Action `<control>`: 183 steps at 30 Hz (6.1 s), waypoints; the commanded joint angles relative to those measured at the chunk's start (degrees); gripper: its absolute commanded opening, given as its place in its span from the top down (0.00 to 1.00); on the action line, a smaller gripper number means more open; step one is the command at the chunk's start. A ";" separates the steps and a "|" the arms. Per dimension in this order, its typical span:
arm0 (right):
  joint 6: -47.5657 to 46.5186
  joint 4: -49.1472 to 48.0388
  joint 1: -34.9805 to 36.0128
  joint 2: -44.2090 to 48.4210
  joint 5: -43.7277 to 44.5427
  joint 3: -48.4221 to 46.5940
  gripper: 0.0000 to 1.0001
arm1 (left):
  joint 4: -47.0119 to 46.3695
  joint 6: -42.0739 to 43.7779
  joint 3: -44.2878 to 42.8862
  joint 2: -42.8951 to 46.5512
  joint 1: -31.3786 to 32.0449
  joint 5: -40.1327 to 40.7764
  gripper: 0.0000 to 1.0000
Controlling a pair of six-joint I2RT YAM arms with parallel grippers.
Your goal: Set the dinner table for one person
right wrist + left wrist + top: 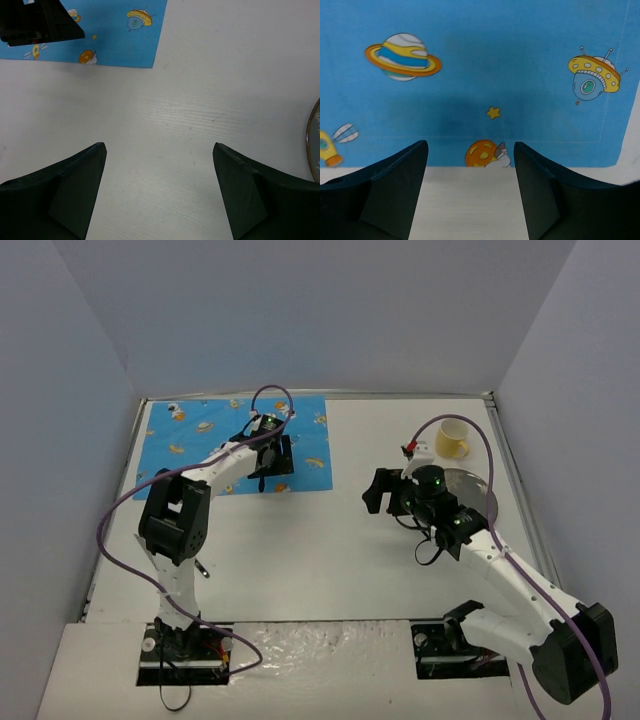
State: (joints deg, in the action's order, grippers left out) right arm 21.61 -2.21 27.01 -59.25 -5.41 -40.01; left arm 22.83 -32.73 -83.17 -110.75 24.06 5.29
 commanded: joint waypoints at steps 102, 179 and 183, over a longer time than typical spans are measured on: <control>16.14 0.89 -52.30 -12.86 7.81 5.90 0.06 | 10.14 9.53 16.34 39.62 -5.34 -16.70 0.04; 18.38 -32.92 -32.28 -37.13 -23.93 14.26 0.59 | 7.75 5.84 21.46 39.64 -5.26 -14.67 0.04; 19.70 -35.97 -32.30 -40.33 -25.24 14.38 0.76 | 7.44 5.41 22.07 39.78 -5.25 -14.81 0.04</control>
State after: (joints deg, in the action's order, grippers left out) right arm 41.31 -43.21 -5.67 -94.85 -31.08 -27.49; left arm 33.01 -26.26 -60.98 -72.90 18.98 -9.00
